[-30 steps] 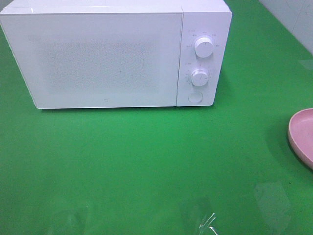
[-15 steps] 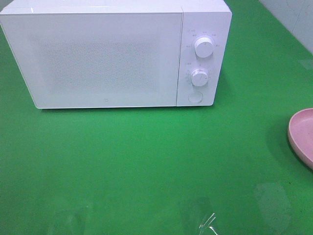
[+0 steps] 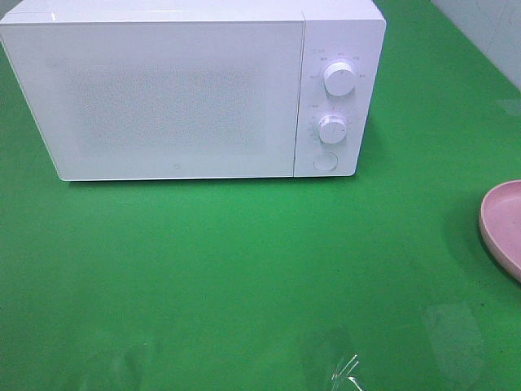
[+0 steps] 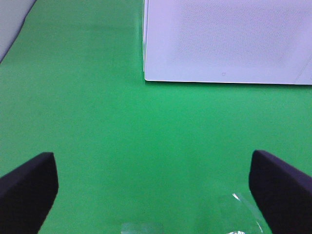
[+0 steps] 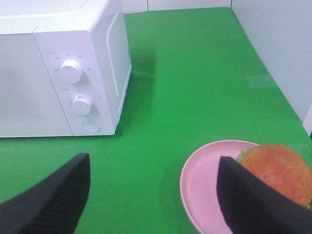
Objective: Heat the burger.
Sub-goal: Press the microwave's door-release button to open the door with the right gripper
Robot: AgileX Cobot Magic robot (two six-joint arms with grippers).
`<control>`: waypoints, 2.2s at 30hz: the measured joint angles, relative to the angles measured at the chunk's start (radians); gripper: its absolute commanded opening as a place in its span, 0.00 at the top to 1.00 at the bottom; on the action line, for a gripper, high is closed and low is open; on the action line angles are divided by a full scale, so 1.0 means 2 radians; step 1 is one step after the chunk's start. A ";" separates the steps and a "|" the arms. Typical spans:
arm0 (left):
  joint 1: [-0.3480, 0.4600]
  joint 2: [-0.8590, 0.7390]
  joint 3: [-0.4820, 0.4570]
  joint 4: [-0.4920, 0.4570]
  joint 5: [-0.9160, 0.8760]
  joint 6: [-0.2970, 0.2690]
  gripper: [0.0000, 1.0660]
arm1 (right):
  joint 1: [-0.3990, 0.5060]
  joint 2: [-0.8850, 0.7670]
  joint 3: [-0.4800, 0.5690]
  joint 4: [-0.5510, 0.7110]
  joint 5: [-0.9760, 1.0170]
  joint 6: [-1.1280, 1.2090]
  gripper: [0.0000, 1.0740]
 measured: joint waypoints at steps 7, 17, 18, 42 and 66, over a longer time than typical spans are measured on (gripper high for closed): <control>0.000 0.000 0.000 0.000 0.000 0.000 0.06 | 0.000 0.034 0.000 0.000 -0.029 0.000 0.32; 0.000 0.000 0.000 0.000 0.000 0.000 0.06 | 0.000 0.113 0.000 0.000 -0.089 0.000 0.32; 0.000 0.000 0.000 0.000 0.000 0.000 0.06 | 0.000 0.128 0.000 0.000 -0.101 0.000 0.32; 0.000 0.000 0.000 0.000 0.000 0.000 0.06 | 0.000 0.275 0.082 0.000 -0.363 -0.001 0.32; 0.000 0.000 0.000 0.000 0.000 0.000 0.06 | 0.003 0.453 0.151 0.028 -0.704 -0.014 0.35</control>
